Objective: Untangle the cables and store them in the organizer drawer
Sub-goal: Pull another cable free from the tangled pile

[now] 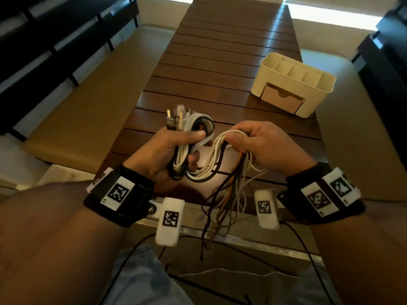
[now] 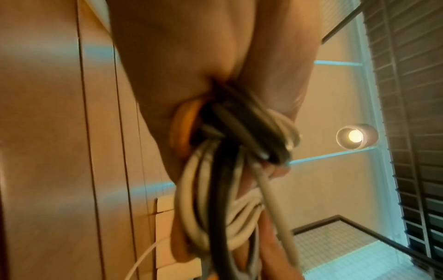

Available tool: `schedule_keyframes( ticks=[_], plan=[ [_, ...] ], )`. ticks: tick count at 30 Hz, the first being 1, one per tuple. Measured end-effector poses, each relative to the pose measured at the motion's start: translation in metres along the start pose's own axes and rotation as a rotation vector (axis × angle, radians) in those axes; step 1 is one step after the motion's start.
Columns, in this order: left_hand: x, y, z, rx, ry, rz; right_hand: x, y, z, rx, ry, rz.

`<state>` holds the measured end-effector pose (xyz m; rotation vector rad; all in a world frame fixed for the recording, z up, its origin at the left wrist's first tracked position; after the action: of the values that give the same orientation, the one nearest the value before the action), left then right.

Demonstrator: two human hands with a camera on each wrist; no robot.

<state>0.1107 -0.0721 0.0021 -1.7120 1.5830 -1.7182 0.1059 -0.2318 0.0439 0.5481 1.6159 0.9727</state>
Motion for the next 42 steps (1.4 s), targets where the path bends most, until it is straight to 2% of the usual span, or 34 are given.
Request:
schedule_keyframes(
  ticks=[4, 10, 14, 18, 22, 26, 28, 30, 35, 38, 40, 42],
  plan=[
    [0.013, 0.013, 0.001, -0.063, 0.107, -0.032, -0.003, 0.001, 0.000, -0.001, -0.068, -0.041],
    [0.023, 0.015, -0.001, -0.073, 0.127, -0.022, -0.007, 0.001, -0.001, -0.007, -0.213, -0.017],
    [0.023, 0.017, 0.001, -0.015, 0.125, 0.122, -0.005, 0.004, -0.002, -0.005, -0.270, -0.018],
    [0.029, 0.018, 0.003, 0.074, 0.068, 0.087, -0.003, 0.006, -0.001, -0.022, -0.301, -0.046],
    [0.042, 0.016, 0.004, 0.212, 0.045, 0.155, -0.001, 0.008, -0.001, -0.044, -0.296, -0.075],
    [0.043, -0.004, 0.005, 0.338, 0.002, 0.416, -0.003, 0.005, -0.001, -0.031, -0.252, -0.063],
    [0.035, -0.017, 0.003, 0.362, -0.007, 0.445, -0.004, 0.005, 0.000, -0.009, -0.194, -0.045],
    [0.026, -0.024, -0.001, 0.355, -0.018, 0.386, -0.009, -0.002, 0.001, 0.068, -0.146, -0.082],
    [0.010, -0.032, -0.009, 0.337, -0.081, 0.255, -0.013, -0.049, 0.000, 0.356, -0.005, -0.389],
    [0.005, -0.039, -0.012, 0.355, -0.092, 0.213, -0.014, -0.058, -0.006, 0.423, 0.049, -0.334],
    [0.000, -0.044, -0.013, 0.346, -0.084, 0.188, -0.020, -0.054, -0.009, 0.416, 0.020, -0.223],
    [-0.003, -0.047, -0.014, 0.338, -0.076, 0.174, -0.035, -0.044, -0.007, 0.327, -0.138, -0.198]
  ],
)
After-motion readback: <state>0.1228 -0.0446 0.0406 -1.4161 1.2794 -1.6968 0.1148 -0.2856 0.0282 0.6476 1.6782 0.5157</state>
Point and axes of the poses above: each hand's wrist, its own z-axis towards the middle knuckle, its own x-axis out of the palm, y = z × x, the point moved 8 cm from there along z, towards the middle knuckle, and after that the axes turned 7 degrees about -z, right-handed, at the moved point
